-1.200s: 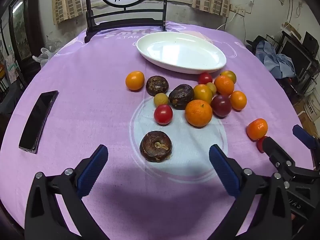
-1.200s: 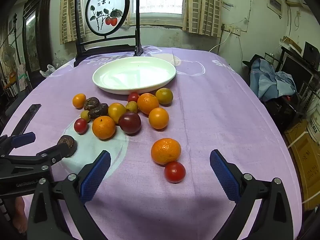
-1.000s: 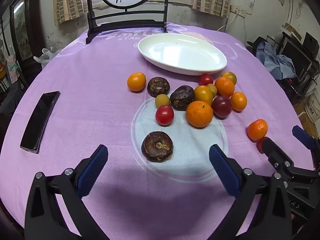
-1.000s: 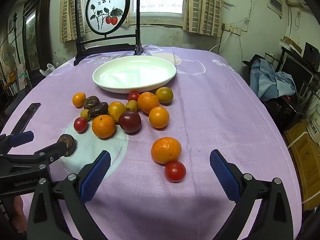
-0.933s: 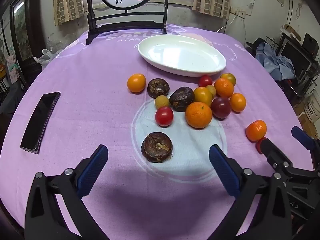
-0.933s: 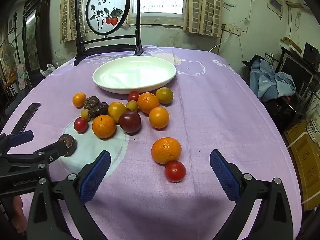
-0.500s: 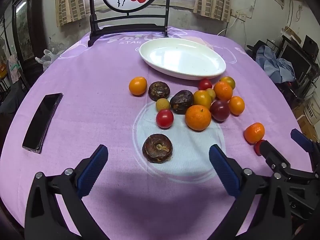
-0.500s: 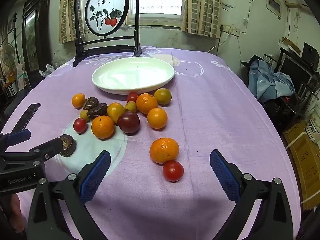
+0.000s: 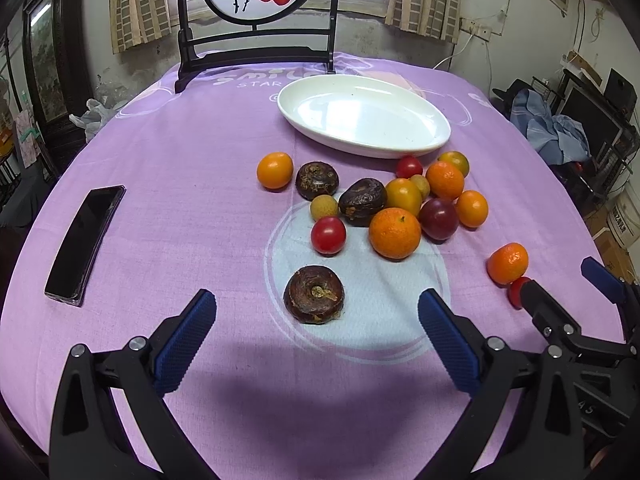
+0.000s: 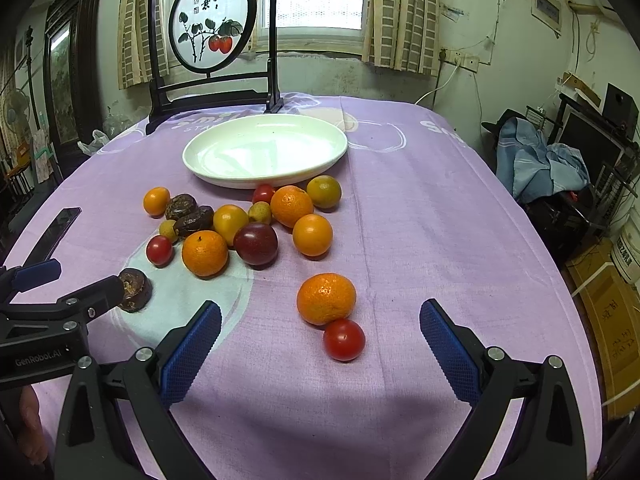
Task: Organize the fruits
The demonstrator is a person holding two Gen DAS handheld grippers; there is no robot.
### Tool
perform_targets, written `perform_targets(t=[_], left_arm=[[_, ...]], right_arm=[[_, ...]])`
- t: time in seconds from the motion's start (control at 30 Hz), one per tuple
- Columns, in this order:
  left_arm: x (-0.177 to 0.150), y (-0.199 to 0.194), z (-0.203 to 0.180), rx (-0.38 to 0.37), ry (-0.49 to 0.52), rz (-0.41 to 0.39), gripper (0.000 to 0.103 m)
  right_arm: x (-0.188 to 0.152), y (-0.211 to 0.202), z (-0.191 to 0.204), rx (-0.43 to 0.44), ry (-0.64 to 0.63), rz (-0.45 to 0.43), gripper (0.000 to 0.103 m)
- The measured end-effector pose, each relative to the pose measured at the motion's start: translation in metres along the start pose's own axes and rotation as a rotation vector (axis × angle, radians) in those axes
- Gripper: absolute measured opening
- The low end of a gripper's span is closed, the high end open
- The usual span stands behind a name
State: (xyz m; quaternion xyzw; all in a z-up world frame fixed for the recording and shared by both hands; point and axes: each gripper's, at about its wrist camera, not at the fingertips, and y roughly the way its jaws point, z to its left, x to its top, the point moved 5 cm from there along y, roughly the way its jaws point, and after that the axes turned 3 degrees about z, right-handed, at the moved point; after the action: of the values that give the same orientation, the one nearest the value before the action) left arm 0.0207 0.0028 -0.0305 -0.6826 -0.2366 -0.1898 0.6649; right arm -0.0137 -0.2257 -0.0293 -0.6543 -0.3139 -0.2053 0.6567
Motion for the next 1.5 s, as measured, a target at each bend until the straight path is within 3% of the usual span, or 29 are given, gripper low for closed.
perform_targets(t=[1.5], left_arm=[[-0.0039, 0.0024, -0.0001, -0.004, -0.007, 0.015, 0.099]], right_arm=[[-0.006, 0.0037, -0.002, 0.002, 0.006, 0.017, 0.1]])
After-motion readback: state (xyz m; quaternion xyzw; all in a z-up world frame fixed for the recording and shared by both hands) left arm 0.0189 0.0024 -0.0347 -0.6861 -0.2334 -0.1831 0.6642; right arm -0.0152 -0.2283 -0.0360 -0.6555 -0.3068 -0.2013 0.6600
